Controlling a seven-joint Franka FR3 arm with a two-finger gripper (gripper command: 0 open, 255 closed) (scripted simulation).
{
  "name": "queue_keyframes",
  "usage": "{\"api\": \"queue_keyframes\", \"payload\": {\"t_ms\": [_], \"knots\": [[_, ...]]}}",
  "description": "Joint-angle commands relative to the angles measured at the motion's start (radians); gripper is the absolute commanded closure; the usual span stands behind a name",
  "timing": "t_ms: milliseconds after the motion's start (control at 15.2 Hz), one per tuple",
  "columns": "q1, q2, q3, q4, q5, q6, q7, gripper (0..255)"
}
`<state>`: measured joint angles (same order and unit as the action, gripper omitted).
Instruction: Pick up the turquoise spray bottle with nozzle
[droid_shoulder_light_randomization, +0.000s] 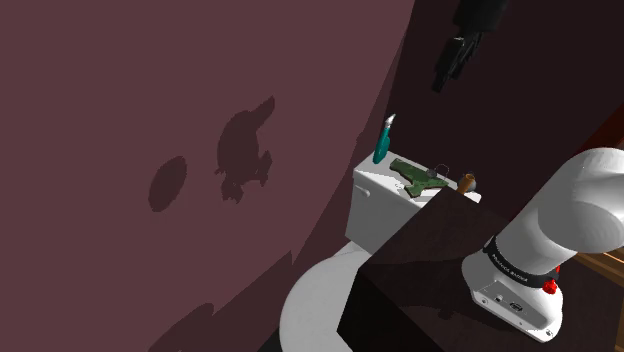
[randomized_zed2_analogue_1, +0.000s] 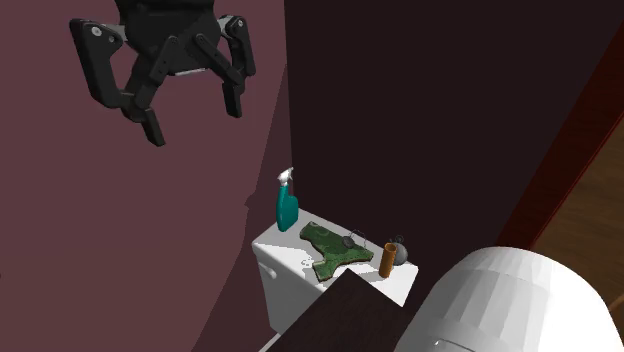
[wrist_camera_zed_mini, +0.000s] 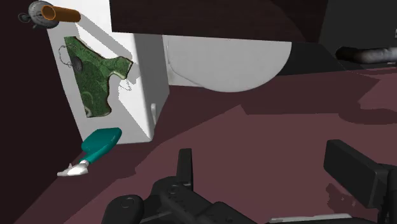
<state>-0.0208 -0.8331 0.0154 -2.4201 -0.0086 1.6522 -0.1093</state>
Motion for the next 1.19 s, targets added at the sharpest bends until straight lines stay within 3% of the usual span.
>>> {"api": "queue_keyframes", "payload": {"t_ms": [0, 528, 1122], "knots": [[0.000, 0.000, 0.000, 0.000, 0.000, 0.000, 0.000, 0], [-0.086, 0.261, 0.028, 0.007, -0.013, 0.244, 0.182, 0], [-0.176, 0.583, 0.032, 0.106, -0.057, 0.452, 0.390, 0]]}}
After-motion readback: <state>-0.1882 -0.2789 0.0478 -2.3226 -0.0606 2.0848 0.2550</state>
